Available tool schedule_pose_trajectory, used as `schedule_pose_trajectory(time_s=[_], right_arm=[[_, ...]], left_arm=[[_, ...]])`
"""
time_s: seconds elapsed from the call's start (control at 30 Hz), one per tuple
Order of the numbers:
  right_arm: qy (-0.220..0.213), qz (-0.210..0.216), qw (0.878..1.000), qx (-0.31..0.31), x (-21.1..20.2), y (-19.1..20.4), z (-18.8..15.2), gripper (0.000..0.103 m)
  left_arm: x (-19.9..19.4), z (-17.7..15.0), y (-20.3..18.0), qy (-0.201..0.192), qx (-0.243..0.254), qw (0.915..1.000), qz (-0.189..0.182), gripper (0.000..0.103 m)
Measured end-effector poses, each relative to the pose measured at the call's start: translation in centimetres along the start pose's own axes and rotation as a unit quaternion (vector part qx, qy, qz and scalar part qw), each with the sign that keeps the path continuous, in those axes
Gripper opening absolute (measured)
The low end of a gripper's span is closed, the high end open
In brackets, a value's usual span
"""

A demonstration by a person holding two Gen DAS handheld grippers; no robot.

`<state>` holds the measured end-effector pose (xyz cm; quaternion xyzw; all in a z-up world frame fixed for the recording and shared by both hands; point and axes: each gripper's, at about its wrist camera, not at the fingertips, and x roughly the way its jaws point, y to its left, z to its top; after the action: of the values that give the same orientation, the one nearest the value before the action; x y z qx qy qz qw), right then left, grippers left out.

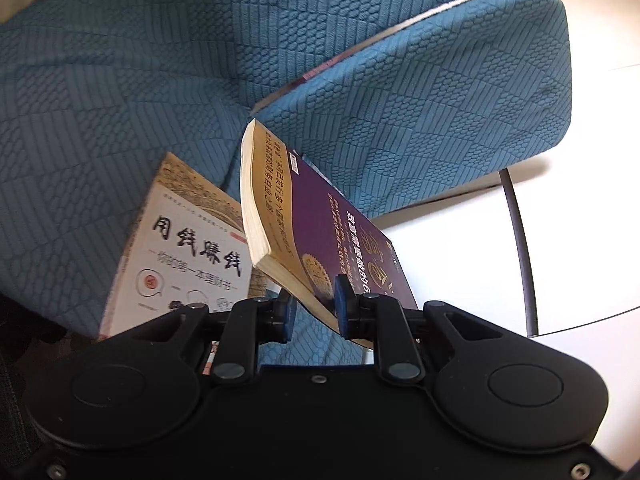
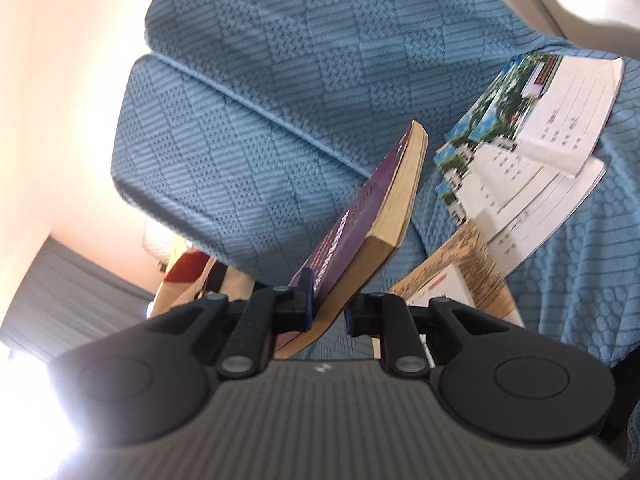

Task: Organize objects
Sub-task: 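Carry the purple-and-gold book over the tan book stack with the right gripper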

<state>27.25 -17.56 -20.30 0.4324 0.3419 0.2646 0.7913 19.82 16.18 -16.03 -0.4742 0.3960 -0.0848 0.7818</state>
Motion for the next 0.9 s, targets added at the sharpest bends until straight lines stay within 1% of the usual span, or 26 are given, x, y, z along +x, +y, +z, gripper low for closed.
schedule_pose_trajectory(time_s=[0.2,0.4,0.67,0.77,0.9], right_arm=[[0.027,0.000,1.000,-0.007,1.2,-0.2,-1.6,0.018],[0.048,-0.012,0.999,-0.007,2.2,-1.6,-3.8,0.018],[0.096,-0.036,0.994,0.020,3.5,-4.7,-6.3,0.019],[0.100,-0.046,0.994,0.024,3.7,-5.7,-6.8,0.021],[0.114,-0.051,0.991,0.048,3.8,-6.8,-7.0,0.023]], left_arm=[[-1.1,-0.7,2.4,-0.010,-0.013,0.9998,0.014,0.019],[-0.7,-1.3,5.0,0.000,-0.035,0.9988,0.033,0.019],[0.3,-3.4,8.2,0.015,-0.054,0.9954,0.077,0.019],[0.9,-3.8,8.9,0.022,-0.055,0.9952,0.078,0.019],[1.4,-4.3,9.4,0.032,-0.055,0.9938,0.091,0.022]])
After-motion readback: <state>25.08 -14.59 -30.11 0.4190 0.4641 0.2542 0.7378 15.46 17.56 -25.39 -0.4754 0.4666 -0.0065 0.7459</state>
